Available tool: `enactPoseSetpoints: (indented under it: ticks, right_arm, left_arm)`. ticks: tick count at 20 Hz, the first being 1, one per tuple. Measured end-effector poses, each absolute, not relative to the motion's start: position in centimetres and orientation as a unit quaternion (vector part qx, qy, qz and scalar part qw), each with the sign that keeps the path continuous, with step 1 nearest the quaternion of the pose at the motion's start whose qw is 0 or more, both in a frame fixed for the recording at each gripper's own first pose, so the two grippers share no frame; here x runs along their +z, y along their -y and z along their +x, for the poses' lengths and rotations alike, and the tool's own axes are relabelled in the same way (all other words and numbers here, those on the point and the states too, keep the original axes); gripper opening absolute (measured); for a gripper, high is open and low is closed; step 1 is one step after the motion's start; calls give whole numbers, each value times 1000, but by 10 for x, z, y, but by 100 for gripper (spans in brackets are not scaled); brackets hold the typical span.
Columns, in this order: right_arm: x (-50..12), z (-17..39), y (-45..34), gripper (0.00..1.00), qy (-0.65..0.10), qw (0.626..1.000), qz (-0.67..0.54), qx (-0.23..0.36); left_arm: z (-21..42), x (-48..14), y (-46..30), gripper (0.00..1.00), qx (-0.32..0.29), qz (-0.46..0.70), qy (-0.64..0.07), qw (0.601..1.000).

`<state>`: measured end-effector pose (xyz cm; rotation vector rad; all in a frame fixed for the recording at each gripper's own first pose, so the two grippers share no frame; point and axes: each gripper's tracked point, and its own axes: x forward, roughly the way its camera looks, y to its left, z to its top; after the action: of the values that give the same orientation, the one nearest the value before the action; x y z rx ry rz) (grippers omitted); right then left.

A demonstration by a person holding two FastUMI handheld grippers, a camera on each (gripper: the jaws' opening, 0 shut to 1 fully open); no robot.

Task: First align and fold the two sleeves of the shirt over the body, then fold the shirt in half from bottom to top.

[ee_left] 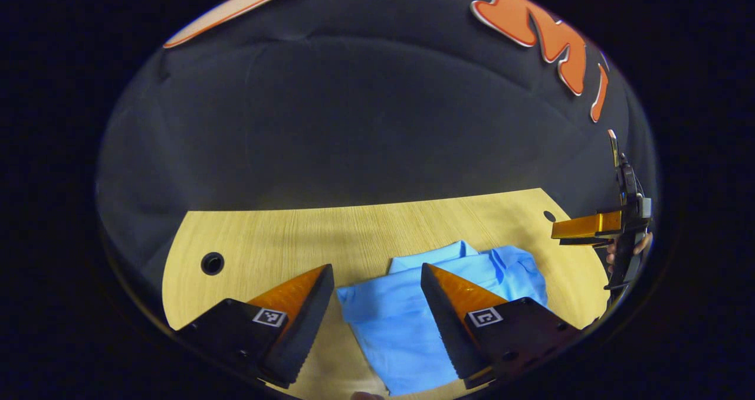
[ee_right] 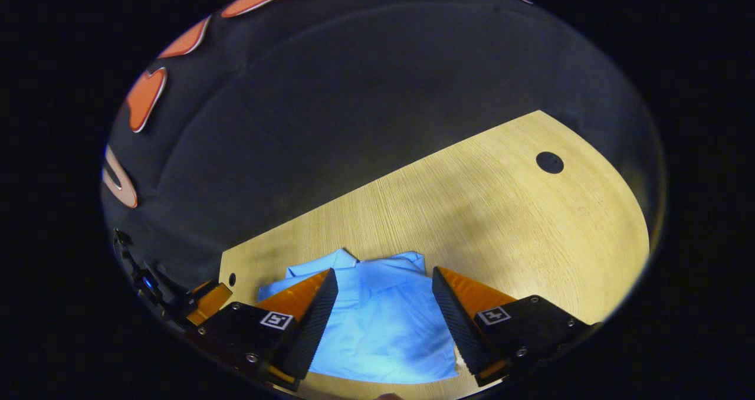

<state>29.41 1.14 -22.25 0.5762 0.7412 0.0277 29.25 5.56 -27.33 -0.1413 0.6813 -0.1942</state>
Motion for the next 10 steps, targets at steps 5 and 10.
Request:
enactPoseSetpoints:
  ticks: [5, 10]
  right_arm:
    - [-176, 249, -1, 99, -316, 918, 239, 22]
    - [-133, 191, 7, 98, -268, 945, 187, 28]
  left_arm:
    - [245, -218, -41, 98, -91, -62, -303, 947]
    - [190, -164, -25, 98, -82, -49, -264, 960]
